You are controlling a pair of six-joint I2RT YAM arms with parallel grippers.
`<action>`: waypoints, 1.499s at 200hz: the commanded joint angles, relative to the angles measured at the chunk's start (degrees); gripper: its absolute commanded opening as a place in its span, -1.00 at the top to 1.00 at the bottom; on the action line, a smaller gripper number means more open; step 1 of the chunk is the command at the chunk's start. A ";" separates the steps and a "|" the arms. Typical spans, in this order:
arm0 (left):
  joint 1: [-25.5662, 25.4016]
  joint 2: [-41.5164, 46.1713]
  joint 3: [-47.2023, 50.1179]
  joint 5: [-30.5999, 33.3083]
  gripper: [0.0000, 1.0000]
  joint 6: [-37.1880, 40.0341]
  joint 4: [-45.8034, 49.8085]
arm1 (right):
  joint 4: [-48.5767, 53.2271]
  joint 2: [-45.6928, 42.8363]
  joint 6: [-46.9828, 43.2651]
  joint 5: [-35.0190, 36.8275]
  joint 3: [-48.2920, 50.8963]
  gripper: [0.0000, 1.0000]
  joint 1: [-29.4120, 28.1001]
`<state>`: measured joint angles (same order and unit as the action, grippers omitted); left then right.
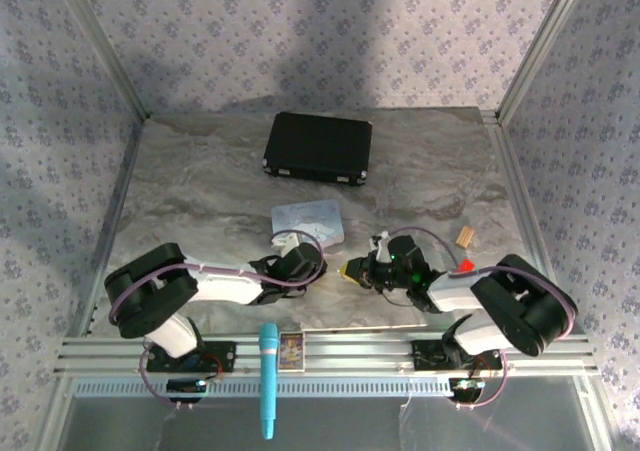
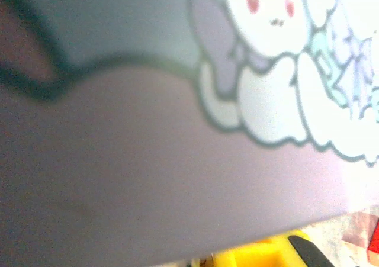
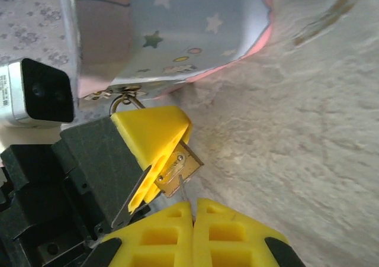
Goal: Unlock the padlock with the key
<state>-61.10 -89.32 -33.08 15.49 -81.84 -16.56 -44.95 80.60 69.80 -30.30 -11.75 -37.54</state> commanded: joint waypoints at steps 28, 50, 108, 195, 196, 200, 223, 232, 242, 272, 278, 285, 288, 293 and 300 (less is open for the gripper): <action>0.89 2.64 2.16 3.21 0.88 -5.47 -4.91 | -9.62 7.04 11.54 -5.55 -3.07 1.00 0.40; 1.14 3.45 2.31 3.93 0.89 -6.63 -3.81 | -10.13 9.31 12.17 -6.00 -3.42 1.00 0.27; 2.65 3.54 3.36 3.82 0.94 -9.78 -5.29 | -15.66 14.40 15.05 -6.58 -3.94 1.00 -0.60; 2.83 2.68 3.28 -0.34 0.96 -11.68 -8.24 | -20.71 18.95 16.07 -7.09 -7.33 1.00 -1.40; 2.83 2.67 3.32 -0.40 0.96 -11.81 -8.37 | -20.80 19.01 16.07 -7.16 -7.33 1.00 -1.44; 2.83 2.60 3.43 -0.60 0.96 -11.92 -8.85 | -21.05 19.28 16.13 -7.22 -7.44 1.00 -1.55; 2.83 2.58 3.50 -1.05 0.96 -12.46 -9.79 | -23.03 20.29 16.68 -7.05 -7.41 1.00 -1.66; 2.83 2.52 3.63 -1.24 0.96 -12.68 -10.13 | -23.28 20.32 16.86 -7.05 -7.48 1.00 -1.58; 2.89 2.46 3.75 -1.46 0.96 -13.37 -10.62 | -23.60 20.30 16.92 -6.88 -7.34 1.00 -1.66; 2.92 2.79 4.43 -1.77 0.97 -15.01 -13.28 | -25.05 20.77 17.68 -6.16 -6.69 1.00 -1.68; 2.92 2.97 4.22 -1.75 0.97 -15.14 -12.96 | -25.39 20.93 17.88 -6.16 -6.63 1.00 -1.68; 2.92 3.08 4.08 -1.52 0.97 -15.34 -12.72 | -25.55 21.07 18.00 -6.01 -6.65 1.00 -1.87; 2.97 3.12 4.08 -1.45 0.97 -15.47 -12.71 | -25.56 21.09 18.01 -5.91 -6.68 1.00 -1.89; 3.00 3.16 3.99 -1.26 0.97 -15.68 -12.73 | -25.67 21.17 18.08 -5.76 -6.61 1.00 -1.98; 3.07 3.16 3.99 -1.16 0.97 -16.07 -12.89 | -25.91 21.36 18.17 -5.56 -6.51 1.00 -2.04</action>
<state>-57.63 -87.09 -28.64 17.74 -92.79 -24.23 -66.41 100.90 86.89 -36.84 -17.52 -38.57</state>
